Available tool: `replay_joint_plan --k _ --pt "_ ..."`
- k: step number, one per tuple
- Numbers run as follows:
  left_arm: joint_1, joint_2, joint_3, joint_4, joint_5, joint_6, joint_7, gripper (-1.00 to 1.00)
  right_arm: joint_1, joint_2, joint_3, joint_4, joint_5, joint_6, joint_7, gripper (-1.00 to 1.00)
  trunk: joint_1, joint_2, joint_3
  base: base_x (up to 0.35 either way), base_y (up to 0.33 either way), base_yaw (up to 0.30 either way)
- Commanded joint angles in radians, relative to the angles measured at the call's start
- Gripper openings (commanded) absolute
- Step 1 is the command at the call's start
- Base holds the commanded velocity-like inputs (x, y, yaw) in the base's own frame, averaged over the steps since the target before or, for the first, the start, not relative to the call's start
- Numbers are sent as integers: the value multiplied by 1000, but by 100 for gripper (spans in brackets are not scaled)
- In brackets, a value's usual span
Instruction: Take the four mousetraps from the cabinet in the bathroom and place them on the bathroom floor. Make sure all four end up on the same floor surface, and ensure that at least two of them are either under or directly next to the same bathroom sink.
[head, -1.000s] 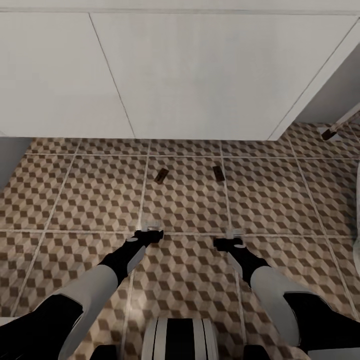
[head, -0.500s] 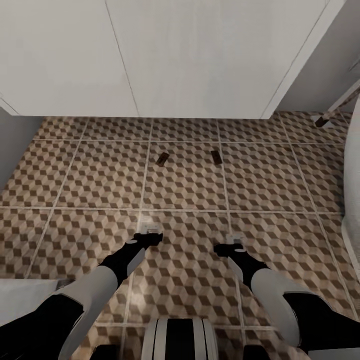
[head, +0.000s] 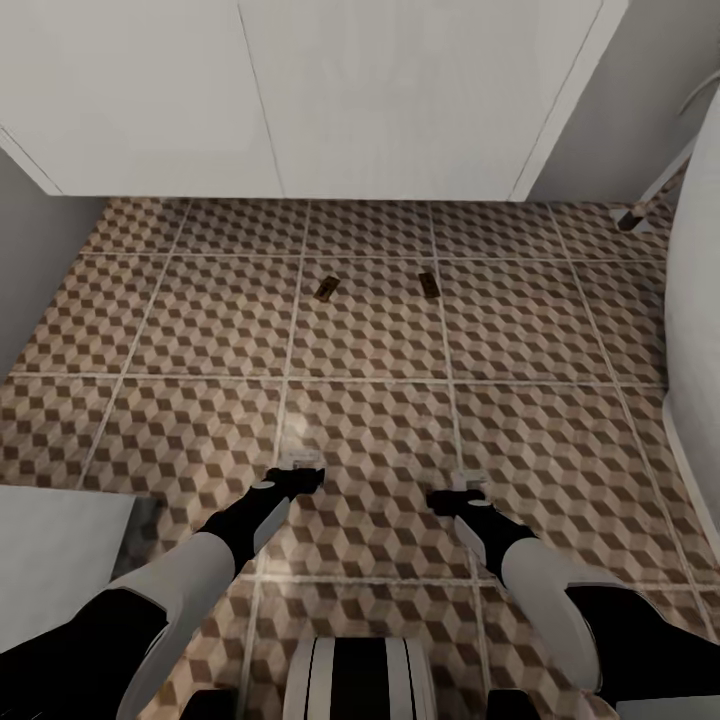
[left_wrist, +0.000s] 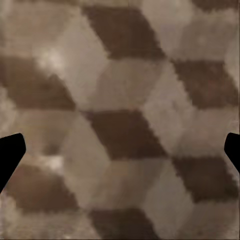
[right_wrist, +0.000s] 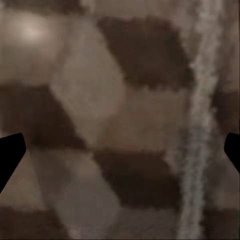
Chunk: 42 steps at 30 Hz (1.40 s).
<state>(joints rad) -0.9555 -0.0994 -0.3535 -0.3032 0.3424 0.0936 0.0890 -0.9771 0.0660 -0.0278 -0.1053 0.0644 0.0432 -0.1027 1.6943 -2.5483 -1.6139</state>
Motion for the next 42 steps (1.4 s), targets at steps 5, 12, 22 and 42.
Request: replay_joint_plan --k 5,12,22,42 --pt "0 0 -8 1 9 4 6 100 0 1 -2 2 8 5 -3 100 -1 0 0 -346 0 0" --pt "1 -2 -9 4 9 2 5 100 0 -1 -3 7 7 5 -3 100 -1 0 0 -346 0 0" --pt "1 -3 -9 16 39 4 5 100 0 -5 -3 10 7 5 -4 100 -1 0 0 -164 0 0" --pt "1 -13 -12 62 129 3 3 100 0 -4 -3 11 8 6 -6 100 -2 0 7 -13 0 0"
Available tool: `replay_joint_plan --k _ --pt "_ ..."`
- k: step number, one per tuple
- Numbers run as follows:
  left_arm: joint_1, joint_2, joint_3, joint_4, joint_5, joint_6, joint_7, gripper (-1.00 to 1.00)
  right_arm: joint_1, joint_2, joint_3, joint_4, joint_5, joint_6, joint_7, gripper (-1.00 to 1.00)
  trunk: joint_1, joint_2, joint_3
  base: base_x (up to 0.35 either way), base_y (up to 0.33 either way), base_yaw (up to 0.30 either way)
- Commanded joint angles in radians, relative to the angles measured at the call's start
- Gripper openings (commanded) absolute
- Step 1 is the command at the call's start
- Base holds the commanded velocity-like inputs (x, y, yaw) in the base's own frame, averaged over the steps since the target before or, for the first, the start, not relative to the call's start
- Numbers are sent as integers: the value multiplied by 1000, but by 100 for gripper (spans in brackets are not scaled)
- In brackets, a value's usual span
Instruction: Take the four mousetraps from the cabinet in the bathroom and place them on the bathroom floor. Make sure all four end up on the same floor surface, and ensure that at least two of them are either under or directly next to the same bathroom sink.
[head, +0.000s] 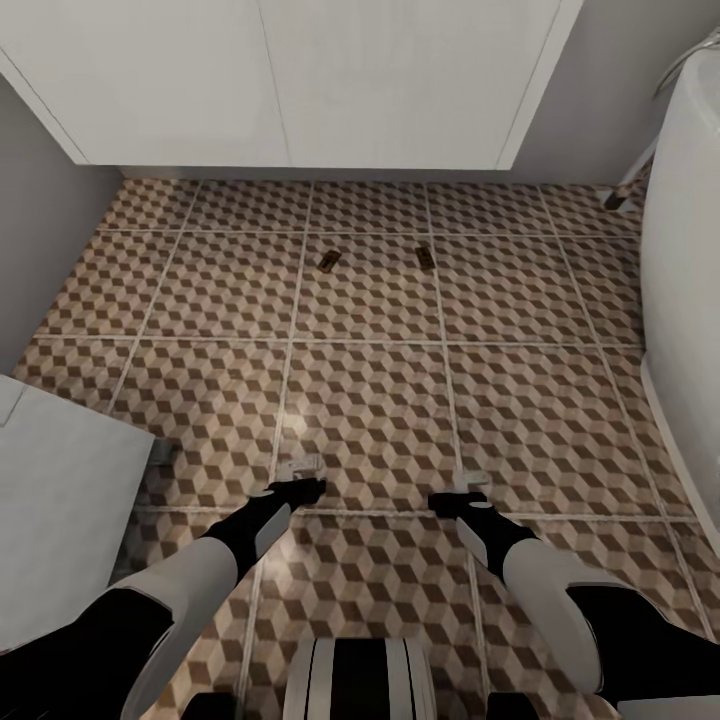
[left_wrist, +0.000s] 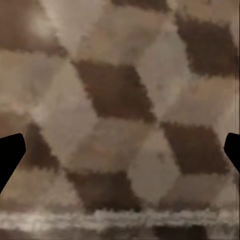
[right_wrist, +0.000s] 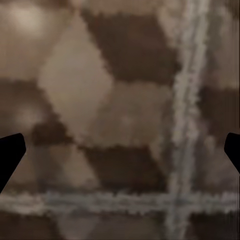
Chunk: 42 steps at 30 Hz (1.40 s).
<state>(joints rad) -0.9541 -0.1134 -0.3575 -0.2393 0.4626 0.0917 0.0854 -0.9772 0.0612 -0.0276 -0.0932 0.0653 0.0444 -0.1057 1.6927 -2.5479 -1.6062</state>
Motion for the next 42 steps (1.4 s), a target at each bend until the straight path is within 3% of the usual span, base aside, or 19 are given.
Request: replay_joint_plan --k 1,42 --pt "0 0 -9 -2 9 4 7 100 0 1 -3 -1 7 5 -3 100 -1 0 3 0 0 0" --pt "0 -1 -8 11 12 6 7 100 0 0 -3 0 7 14 -1 100 -19 10 162 0 0 0"
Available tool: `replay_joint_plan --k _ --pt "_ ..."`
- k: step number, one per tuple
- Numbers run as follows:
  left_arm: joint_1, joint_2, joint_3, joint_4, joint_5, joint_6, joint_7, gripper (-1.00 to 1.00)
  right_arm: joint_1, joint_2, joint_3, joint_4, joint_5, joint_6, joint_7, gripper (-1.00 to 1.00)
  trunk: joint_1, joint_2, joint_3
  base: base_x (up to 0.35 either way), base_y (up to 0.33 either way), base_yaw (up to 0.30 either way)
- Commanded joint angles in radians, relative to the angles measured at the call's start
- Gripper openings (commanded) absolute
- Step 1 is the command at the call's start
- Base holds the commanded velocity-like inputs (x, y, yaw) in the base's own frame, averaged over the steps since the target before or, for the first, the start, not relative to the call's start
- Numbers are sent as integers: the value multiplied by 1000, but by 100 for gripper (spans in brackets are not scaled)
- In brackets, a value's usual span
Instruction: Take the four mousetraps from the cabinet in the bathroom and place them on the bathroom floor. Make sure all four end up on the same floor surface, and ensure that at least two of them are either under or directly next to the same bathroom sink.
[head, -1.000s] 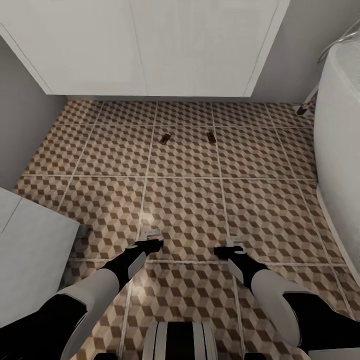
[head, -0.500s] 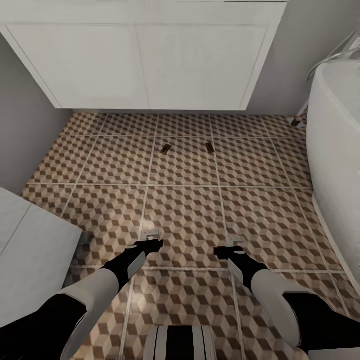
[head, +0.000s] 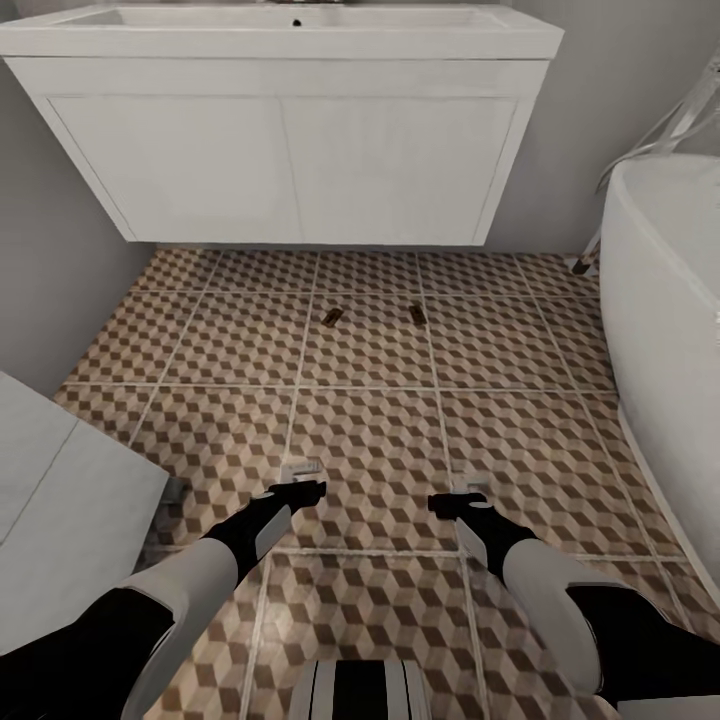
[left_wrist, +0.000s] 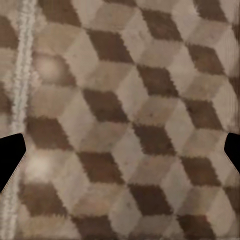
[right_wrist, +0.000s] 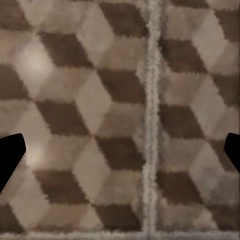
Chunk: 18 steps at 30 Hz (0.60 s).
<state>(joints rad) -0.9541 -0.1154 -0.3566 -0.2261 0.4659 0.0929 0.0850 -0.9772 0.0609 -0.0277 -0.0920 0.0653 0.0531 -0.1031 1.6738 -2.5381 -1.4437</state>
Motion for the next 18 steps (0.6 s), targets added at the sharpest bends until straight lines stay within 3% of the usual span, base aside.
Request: replay_joint_plan --k 1,18 --pt "0 1 -8 -2 9 5 7 100 0 0 -3 -2 7 6 -3 100 -1 0 3 0 0 0" --pt "0 0 -8 -1 8 6 7 100 0 -1 -3 -2 6 10 -4 100 -8 4 69 0 0 0"
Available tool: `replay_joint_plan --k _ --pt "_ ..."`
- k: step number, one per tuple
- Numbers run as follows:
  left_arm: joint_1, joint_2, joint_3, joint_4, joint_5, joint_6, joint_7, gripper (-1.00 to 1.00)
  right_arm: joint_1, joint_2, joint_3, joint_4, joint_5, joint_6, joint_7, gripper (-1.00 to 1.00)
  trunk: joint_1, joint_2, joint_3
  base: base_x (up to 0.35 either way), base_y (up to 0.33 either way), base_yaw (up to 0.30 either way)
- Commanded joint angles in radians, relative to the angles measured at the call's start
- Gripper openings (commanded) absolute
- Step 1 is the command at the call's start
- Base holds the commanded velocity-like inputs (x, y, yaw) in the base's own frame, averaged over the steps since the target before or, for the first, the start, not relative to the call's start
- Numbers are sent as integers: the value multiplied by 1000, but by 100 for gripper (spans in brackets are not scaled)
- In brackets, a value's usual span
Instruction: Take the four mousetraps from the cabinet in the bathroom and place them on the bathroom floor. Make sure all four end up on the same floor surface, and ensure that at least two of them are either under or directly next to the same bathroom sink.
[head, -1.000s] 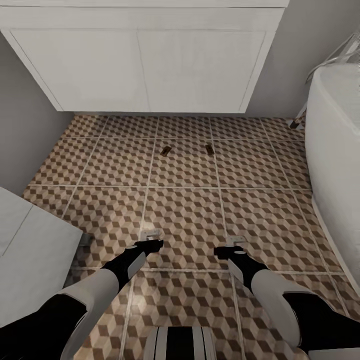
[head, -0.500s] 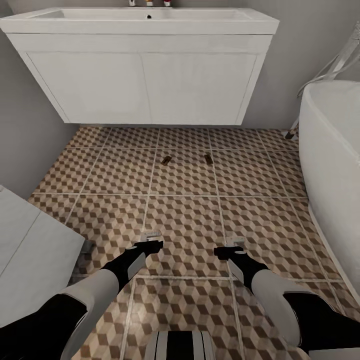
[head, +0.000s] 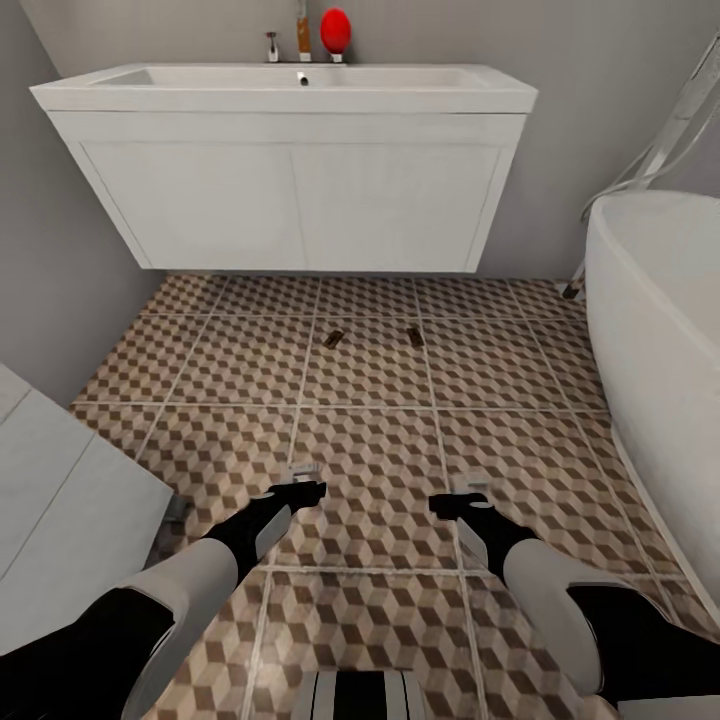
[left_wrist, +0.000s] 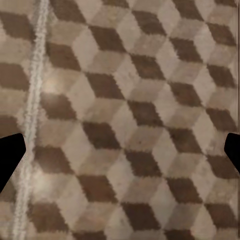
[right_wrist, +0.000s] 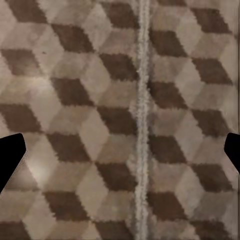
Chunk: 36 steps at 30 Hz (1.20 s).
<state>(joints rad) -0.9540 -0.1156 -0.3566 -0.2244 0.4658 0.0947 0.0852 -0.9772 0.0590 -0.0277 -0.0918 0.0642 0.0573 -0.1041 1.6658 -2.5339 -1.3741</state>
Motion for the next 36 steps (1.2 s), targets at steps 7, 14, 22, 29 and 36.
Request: replay_joint_plan --k 7,14,22,29,36 --pt "0 1 -8 -2 9 4 7 100 0 0 -3 -2 7 5 -4 100 -3 1 27 0 0 0" --pt "0 0 -8 -1 10 5 2 100 0 1 -3 -2 8 4 -4 100 -6 3 54 0 0 0" --pt "0 -2 -10 1 10 5 -3 100 0 2 -3 -2 9 4 -3 100 -10 5 85 0 0 0" --pt "0 -2 -10 14 10 5 -4 100 0 0 -3 -2 5 3 -9 100 -13 7 112 0 0 0" --pt "0 -3 -10 46 10 5 -9 100 0 0 -3 -2 2 3 -29 100 -16 8 139 0 0 0"
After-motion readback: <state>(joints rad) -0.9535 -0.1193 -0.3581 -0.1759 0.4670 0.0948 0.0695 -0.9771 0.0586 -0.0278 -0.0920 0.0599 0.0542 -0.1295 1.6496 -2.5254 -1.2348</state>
